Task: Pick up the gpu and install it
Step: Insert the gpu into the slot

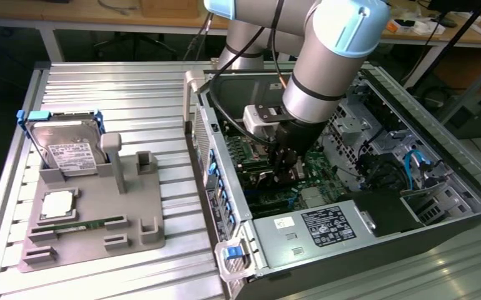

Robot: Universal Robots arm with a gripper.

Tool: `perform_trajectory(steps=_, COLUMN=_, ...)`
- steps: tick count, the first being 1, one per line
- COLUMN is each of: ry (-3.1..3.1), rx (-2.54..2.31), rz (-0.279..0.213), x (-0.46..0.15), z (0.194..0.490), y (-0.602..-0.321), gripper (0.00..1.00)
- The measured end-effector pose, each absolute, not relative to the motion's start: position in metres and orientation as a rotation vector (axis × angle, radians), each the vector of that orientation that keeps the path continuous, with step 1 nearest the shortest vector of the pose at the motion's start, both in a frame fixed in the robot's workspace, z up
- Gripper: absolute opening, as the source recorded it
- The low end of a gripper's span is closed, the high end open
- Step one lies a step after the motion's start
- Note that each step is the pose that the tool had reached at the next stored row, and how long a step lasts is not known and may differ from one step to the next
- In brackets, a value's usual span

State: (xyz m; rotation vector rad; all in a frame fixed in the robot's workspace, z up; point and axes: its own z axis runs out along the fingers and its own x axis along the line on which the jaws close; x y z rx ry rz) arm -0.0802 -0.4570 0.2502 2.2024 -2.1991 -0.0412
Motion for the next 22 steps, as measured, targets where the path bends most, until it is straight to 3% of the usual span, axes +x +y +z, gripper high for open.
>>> perform_trajectory(steps=22, ry=-2.200, rx=2.202, rz=-0.041, x=-0.0811, z=0.2432, y=-0.4570, gripper=0.27)
